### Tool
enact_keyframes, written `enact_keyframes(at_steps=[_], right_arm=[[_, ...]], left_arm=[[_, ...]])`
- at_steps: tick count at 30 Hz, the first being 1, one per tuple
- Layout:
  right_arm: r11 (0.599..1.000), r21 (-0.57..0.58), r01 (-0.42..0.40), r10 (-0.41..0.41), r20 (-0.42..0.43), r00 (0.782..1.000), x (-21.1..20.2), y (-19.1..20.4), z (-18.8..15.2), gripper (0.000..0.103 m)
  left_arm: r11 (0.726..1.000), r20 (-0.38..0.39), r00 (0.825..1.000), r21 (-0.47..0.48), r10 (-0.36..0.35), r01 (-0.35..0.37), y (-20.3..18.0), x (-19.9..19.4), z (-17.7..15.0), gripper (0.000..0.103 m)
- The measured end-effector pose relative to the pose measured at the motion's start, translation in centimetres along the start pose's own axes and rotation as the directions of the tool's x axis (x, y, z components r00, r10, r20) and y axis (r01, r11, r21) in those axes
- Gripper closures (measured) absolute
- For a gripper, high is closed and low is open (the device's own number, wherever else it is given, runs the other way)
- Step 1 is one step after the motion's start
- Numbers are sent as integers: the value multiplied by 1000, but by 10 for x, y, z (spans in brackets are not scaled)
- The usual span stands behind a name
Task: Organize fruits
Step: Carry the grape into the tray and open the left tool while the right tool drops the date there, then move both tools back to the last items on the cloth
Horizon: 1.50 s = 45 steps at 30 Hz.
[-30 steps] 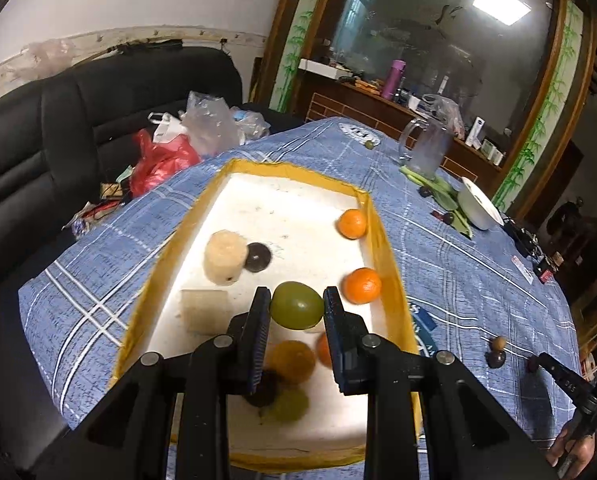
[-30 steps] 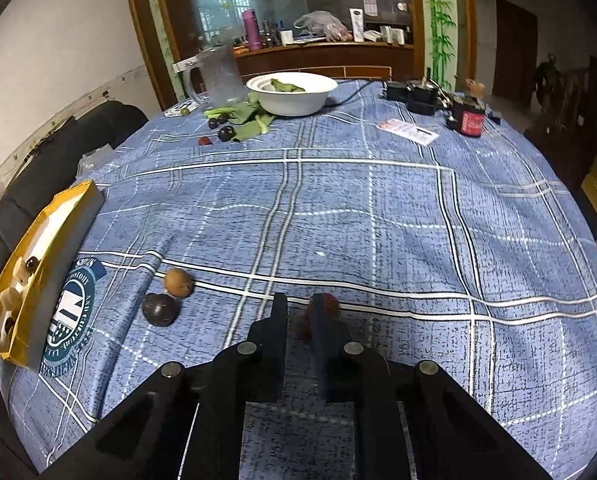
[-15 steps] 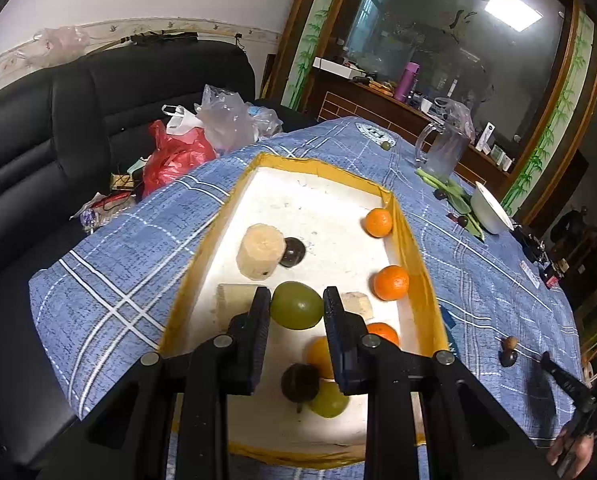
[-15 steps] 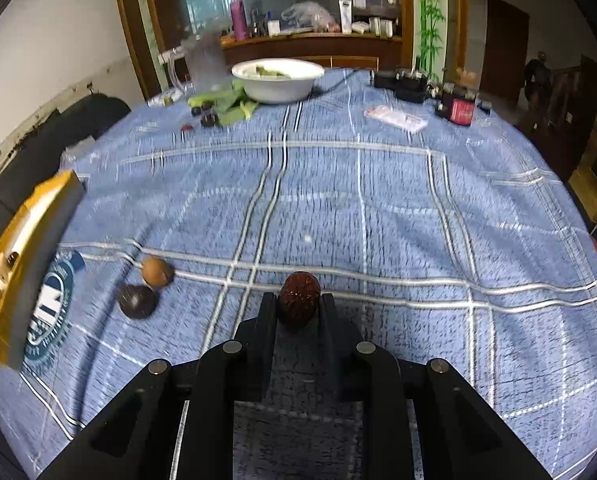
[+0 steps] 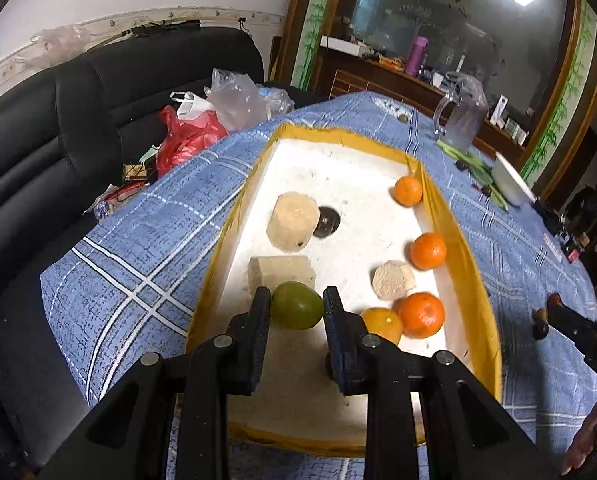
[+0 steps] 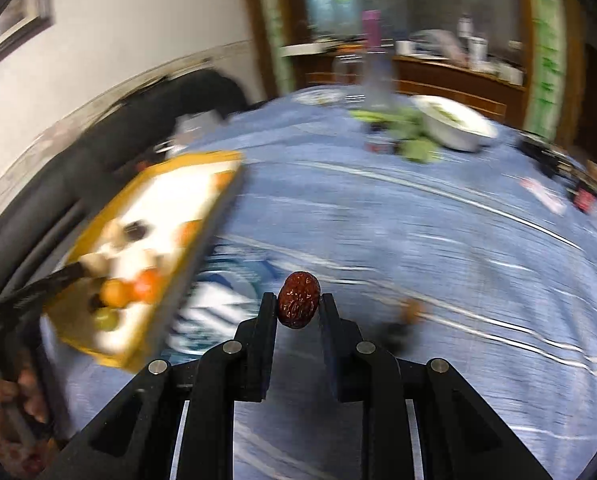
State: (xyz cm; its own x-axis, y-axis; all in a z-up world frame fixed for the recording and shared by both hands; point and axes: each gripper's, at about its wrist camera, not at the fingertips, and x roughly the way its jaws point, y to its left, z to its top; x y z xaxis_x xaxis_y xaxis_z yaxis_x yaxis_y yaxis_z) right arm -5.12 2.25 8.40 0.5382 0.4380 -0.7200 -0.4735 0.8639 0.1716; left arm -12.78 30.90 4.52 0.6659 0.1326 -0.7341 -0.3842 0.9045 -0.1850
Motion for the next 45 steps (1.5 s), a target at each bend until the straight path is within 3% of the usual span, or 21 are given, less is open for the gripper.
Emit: enact_keyframes(at_steps=[3, 7, 12, 18, 20, 22, 23, 33, 45], right_arm=[[995, -45, -92, 90, -37, 995, 16, 41, 8, 80], [982, -111, -156, 148, -76, 986, 40, 90, 21, 80], [968, -165, -188, 167, -131, 977, 71, 133, 34, 79], [963, -176, -202, 173, -166, 971, 95, 156, 40, 79], [965, -181, -191, 164, -156, 974, 97, 157, 42, 74], [966, -182, -182, 158, -138, 978, 96, 159, 44, 54], [967, -181, -177, 155, -126, 980, 94, 158, 44, 52], [978, -164, -128, 123, -38, 992, 53, 133, 43, 51], [999, -30, -28, 29, 18, 999, -3, 42, 13, 47]], left_arm=[[1000, -14, 1000, -3, 0, 0, 3, 3, -2, 75], [999, 14, 999, -18, -45, 45, 6, -8, -3, 46], [998, 71, 996, -1, -56, 56, 10, -28, -2, 37], [999, 109, 993, -8, -39, 40, 27, -40, 2, 26], [999, 97, 995, -24, -37, 39, 34, -38, 2, 26], [999, 81, 996, -36, -34, 37, 38, -33, 1, 26], [998, 73, 997, -41, -33, 37, 39, -32, 1, 26], [999, 72, 997, 9, -36, 35, 17, -41, -3, 26], [981, 68, 996, 191, -50, 37, -55, -62, -19, 25]])
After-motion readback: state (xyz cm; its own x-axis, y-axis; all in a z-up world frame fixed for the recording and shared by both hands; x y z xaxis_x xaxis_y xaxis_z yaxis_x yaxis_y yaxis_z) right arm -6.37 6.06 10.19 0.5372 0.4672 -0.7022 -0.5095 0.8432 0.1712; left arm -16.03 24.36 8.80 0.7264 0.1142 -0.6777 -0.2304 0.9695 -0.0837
